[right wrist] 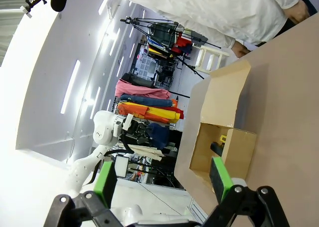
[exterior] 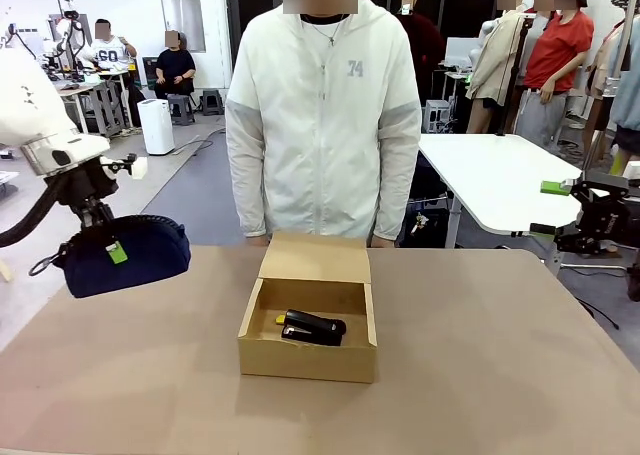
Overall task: Pack the items into the box.
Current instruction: Pick up the item indicated by the person and place it inside the Mailer Box.
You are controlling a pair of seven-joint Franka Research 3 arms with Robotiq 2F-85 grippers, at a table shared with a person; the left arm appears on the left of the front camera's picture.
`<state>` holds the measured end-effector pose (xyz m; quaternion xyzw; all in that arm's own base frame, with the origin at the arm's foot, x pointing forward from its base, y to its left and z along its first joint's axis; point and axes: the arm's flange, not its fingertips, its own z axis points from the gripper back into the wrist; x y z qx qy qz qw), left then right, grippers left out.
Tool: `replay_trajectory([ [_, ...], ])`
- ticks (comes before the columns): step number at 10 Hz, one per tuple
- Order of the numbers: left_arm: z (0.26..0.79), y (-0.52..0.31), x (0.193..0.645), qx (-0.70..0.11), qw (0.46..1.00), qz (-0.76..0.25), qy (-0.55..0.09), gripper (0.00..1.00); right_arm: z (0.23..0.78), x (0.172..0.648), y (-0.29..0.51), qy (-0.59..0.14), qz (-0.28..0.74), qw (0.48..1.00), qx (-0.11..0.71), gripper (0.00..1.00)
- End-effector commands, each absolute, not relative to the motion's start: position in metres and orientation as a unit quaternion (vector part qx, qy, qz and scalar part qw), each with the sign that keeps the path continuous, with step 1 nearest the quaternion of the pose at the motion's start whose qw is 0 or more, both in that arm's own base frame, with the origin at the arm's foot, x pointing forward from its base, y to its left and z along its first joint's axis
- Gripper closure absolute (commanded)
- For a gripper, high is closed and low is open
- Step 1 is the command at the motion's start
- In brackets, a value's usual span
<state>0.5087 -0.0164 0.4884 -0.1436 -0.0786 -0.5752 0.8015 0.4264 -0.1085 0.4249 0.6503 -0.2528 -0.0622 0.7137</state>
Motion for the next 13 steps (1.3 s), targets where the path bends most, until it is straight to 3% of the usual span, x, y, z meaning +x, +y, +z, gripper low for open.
replay_trajectory([
  [1, 0.510, -0.089, 0.503, -0.135, 0.788, -0.588, -0.122, 1.00, 0.427, 0.425, -0.109, -0.253, -0.058, 0.711, 0.654, 0.00],
  [5, 0.527, -0.237, 0.534, -0.091, 0.747, -0.658, -0.043, 1.00, 0.427, 0.425, -0.109, -0.253, -0.058, 0.711, 0.654, 0.00],
  [9, 0.485, -0.343, 0.578, -0.048, 0.735, -0.675, 0.040, 1.00, 0.427, 0.425, -0.109, -0.253, -0.058, 0.711, 0.654, 0.00],
  [13, 0.438, -0.371, 0.591, -0.115, 0.724, -0.679, 0.040, 1.00, 0.427, 0.425, -0.109, -0.253, -0.058, 0.711, 0.654, 0.00],
])
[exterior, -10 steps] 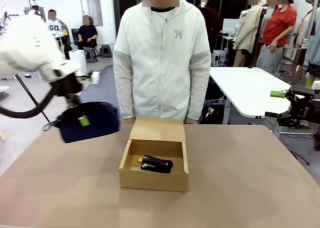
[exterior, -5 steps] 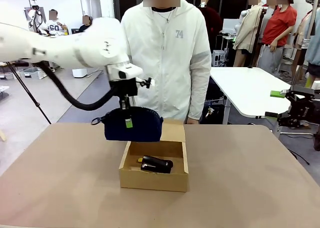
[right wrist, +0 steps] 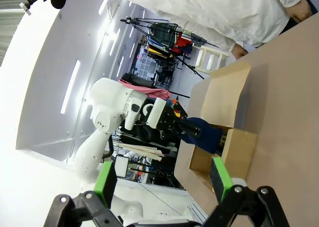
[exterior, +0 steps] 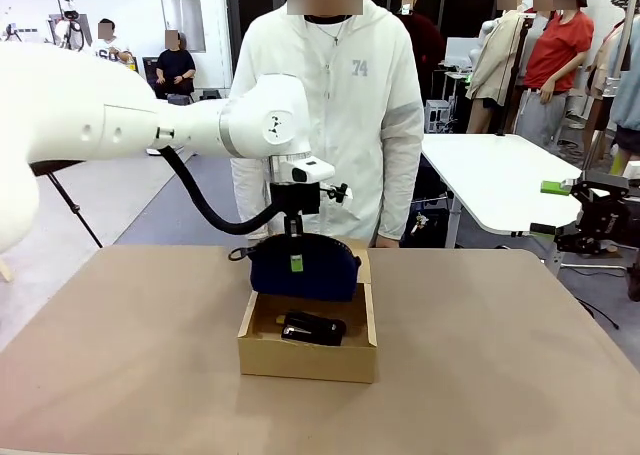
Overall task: Pack the items into the box.
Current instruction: Pick up the item indicated by the person and place it inside the Mailer Box.
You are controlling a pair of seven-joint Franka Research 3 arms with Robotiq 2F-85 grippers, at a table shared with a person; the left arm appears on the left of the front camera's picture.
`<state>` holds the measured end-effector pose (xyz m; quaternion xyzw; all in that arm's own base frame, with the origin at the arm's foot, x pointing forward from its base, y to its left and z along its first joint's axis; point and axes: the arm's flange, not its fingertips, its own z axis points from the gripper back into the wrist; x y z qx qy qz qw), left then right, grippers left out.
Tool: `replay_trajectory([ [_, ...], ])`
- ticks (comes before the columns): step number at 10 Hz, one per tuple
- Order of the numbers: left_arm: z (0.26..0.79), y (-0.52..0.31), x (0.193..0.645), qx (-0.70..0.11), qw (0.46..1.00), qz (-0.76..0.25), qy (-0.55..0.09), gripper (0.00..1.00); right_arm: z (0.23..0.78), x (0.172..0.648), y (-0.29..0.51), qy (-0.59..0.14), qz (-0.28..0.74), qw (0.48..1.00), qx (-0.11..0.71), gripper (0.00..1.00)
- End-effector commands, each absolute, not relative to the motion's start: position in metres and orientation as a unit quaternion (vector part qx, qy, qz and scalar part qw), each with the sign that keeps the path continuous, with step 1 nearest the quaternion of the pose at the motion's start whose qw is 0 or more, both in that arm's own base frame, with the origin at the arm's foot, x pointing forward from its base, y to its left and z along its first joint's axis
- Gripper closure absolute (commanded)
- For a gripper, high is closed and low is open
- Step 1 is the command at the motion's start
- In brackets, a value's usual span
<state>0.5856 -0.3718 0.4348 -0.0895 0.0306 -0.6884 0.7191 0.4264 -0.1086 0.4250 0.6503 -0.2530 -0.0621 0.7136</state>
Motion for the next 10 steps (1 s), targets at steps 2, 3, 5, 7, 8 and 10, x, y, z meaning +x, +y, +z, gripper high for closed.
replay_trajectory([
  [2, 0.411, -0.377, 0.589, -0.144, 0.717, -0.680, 0.046, 1.00, 0.427, 0.425, -0.109, -0.253, -0.058, 0.711, 0.654, 0.00],
  [3, 0.403, -0.378, 0.590, -0.139, 0.707, -0.691, 0.062, 1.00, 0.427, 0.425, -0.109, -0.253, -0.058, 0.711, 0.654, 0.00],
  [5, 0.399, -0.380, 0.589, -0.130, 0.717, -0.683, 0.051, 1.00, 0.427, 0.425, -0.109, -0.253, -0.058, 0.711, 0.654, 0.00],
  [7, 0.399, -0.380, 0.589, -0.130, 0.717, -0.683, 0.051, 1.00, 0.427, 0.425, -0.109, -0.253, -0.058, 0.711, 0.654, 0.00],
  [8, 0.399, -0.380, 0.589, -0.130, 0.717, -0.683, 0.051, 1.00, 0.427, 0.425, -0.109, -0.253, -0.058, 0.711, 0.654, 0.00],
  [10, 0.385, -0.383, 0.582, -0.134, 0.699, -0.701, 0.037, 1.00, 0.427, 0.425, -0.109, -0.253, -0.058, 0.711, 0.654, 0.00],
])
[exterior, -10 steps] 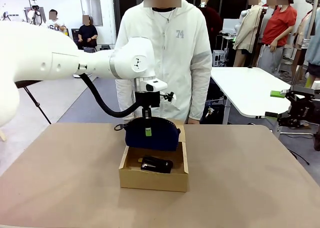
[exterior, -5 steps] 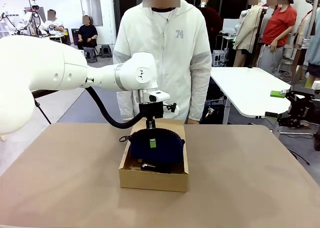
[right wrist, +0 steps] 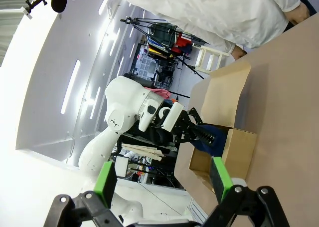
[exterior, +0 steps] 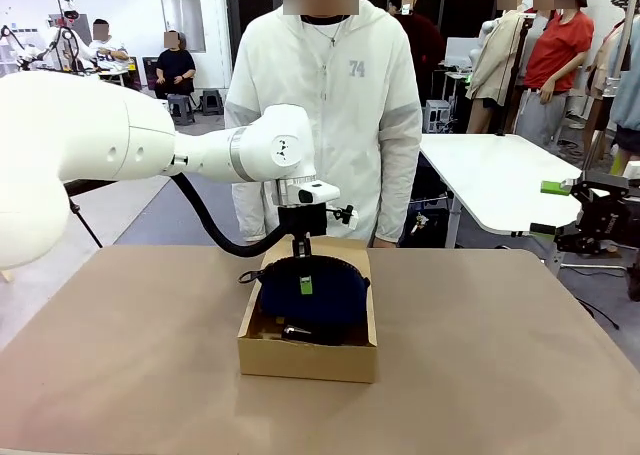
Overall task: Pack the items into the box.
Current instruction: Pick up the item indicated by the person and place it inside the Mailer Box.
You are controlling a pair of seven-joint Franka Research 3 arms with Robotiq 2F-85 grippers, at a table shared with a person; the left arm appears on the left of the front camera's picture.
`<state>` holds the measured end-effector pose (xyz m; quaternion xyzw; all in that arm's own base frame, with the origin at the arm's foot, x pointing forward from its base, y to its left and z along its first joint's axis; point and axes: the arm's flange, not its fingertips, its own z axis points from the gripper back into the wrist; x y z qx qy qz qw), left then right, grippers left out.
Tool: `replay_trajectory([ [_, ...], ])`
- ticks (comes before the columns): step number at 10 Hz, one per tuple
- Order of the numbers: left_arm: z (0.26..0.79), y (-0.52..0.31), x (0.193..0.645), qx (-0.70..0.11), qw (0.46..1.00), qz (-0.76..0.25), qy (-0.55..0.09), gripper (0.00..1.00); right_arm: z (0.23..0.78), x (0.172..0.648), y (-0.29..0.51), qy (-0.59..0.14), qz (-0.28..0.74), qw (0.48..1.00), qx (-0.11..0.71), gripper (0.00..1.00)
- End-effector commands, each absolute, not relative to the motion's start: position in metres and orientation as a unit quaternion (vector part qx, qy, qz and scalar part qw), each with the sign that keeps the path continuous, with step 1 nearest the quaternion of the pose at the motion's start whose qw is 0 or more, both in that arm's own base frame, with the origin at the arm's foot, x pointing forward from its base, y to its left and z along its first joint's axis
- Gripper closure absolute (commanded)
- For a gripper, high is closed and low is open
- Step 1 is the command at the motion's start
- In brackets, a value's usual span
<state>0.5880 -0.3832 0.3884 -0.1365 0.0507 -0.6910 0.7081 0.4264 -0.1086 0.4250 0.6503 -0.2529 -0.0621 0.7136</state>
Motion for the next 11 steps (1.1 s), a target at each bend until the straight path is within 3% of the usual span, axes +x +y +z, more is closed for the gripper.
replay_trajectory([
  [1, 0.374, -0.385, 0.567, -0.114, 0.711, -0.693, 0.022, 1.00, 0.427, 0.425, -0.109, -0.253, -0.058, 0.711, 0.654, 0.00],
  [4, 0.353, -0.387, 0.527, -0.087, 0.700, -0.708, -0.006, 1.00, 0.427, 0.425, -0.109, -0.253, -0.058, 0.711, 0.654, 0.00],
  [8, 0.334, -0.389, 0.528, -0.085, 0.717, -0.691, 0.000, 1.00, 0.427, 0.425, -0.109, -0.253, -0.058, 0.711, 0.654, 0.00],
  [10, 0.336, -0.387, 0.532, -0.094, 0.714, -0.693, 0.002, 0.00, 0.427, 0.425, -0.109, -0.253, -0.058, 0.711, 0.654, 0.00],
  [11, 0.337, -0.386, 0.530, -0.094, 0.714, -0.694, 0.006, 0.00, 0.427, 0.425, -0.109, -0.253, -0.058, 0.711, 0.654, 0.00],
])
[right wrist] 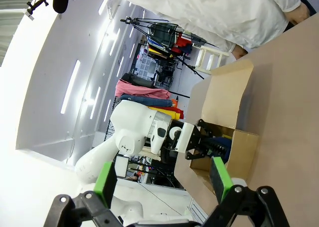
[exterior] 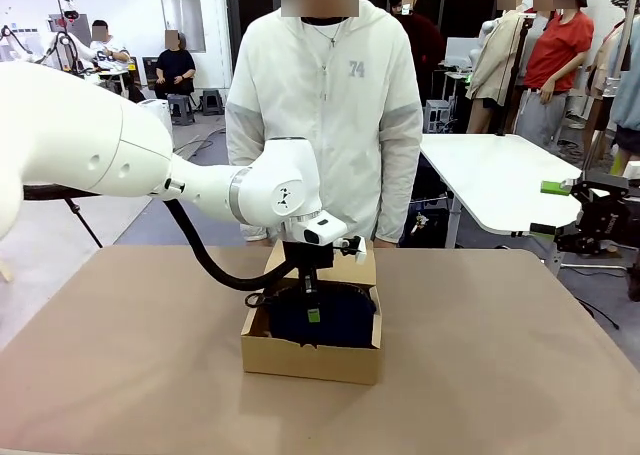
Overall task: Pack the items into the box.
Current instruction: Pick up the item indicated by the person and place it inside the Mailer Box.
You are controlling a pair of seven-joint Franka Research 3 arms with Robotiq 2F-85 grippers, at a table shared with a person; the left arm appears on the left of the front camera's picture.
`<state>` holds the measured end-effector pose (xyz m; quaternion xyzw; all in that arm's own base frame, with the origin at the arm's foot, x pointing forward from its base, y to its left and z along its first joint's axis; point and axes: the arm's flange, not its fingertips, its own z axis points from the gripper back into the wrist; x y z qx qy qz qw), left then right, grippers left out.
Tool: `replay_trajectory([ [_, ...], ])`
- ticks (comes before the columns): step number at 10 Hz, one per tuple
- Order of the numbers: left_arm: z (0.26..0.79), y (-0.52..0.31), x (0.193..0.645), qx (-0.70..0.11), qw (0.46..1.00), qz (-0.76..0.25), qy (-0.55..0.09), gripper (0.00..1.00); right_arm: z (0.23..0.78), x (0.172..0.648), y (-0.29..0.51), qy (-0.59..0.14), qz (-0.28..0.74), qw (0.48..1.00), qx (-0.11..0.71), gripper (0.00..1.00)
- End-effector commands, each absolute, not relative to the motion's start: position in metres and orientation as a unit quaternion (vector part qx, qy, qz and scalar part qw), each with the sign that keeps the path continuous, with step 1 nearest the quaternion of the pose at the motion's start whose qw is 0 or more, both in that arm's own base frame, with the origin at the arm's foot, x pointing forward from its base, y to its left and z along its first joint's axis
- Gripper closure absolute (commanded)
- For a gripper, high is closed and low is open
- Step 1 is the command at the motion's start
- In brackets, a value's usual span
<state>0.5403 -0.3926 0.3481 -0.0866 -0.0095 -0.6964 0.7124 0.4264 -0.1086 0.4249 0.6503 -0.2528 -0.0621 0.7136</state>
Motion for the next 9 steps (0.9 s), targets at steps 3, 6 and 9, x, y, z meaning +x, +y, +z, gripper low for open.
replay_trajectory([
  [3, 0.351, -0.371, 0.518, -0.088, 0.722, -0.687, 0.005, 0.00, 0.427, 0.425, -0.109, -0.253, -0.058, 0.711, 0.654, 0.00],
  [6, 0.381, -0.349, 0.493, -0.082, 0.717, -0.692, 0.002, 0.00, 0.427, 0.425, -0.109, -0.253, -0.058, 0.711, 0.654, 0.00],
  [9, 0.437, -0.313, 0.441, -0.108, 0.663, -0.739, -0.041, 0.00, 0.427, 0.425, -0.109, -0.253, -0.058, 0.711, 0.654, 0.00],
])
